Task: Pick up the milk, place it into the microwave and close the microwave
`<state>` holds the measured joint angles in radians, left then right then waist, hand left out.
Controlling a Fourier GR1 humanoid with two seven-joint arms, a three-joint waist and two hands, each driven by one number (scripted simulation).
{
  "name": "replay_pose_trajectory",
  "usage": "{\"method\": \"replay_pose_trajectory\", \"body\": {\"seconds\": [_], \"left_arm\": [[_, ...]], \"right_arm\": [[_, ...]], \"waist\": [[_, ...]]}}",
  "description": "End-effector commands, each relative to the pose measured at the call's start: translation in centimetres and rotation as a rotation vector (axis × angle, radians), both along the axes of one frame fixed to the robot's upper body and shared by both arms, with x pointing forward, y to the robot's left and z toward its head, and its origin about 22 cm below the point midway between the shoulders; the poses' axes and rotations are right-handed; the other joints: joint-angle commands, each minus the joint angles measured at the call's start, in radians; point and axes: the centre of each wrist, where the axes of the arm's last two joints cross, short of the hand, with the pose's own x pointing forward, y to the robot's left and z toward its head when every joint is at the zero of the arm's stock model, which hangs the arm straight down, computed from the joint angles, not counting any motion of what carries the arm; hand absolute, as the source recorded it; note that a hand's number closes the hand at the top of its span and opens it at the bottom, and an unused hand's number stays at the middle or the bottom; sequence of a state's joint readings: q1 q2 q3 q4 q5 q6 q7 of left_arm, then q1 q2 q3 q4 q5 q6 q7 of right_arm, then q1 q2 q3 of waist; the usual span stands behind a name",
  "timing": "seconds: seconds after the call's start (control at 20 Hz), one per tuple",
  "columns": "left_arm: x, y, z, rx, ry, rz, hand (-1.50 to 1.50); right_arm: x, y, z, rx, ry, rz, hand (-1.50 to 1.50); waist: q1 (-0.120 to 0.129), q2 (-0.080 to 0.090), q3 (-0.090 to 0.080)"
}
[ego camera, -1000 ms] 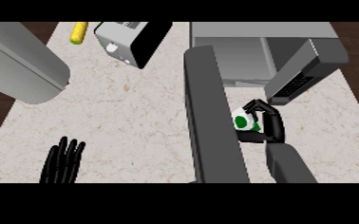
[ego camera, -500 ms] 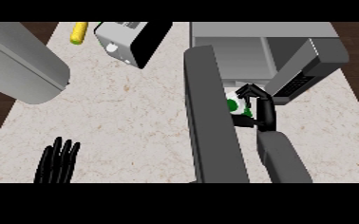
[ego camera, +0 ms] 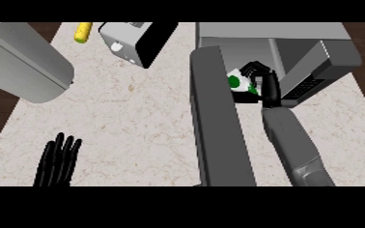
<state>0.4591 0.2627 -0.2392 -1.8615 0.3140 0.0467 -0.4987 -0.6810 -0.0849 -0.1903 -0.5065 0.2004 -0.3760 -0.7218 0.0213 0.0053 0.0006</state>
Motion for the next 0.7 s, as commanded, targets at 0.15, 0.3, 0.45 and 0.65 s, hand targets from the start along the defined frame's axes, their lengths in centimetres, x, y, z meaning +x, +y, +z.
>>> {"method": "replay_pose_trajectory", "body": {"seconds": [0.15,0.3,0.45,0.65], "left_arm": [[-0.5,0.2,-1.3,0.001,0.003,-0.024,-1.5],[-0.3,-0.5,-0.5,-0.011,-0.008,-0.055,-1.5],[-0.4,0.9,-0.6,-0.003,-0.004,-0.035,-1.5],[1.7,0.5,0.3,0.058,-0.003,-0.029,-1.5]], "right_arm": [[2.8,-1.4,2.4,-0.156,0.031,-0.102,1.5],[3.0,-2.4,2.5,-0.204,0.049,-0.136,1.5],[4.7,-3.0,5.2,-0.253,0.045,-0.184,1.5],[4.2,-3.6,4.5,-0.348,0.013,-0.26,1.5]], "waist": [[0.019,0.007,0.0],[0.035,0.015,0.002],[0.05,0.019,0.001],[0.063,0.035,0.004]]}}
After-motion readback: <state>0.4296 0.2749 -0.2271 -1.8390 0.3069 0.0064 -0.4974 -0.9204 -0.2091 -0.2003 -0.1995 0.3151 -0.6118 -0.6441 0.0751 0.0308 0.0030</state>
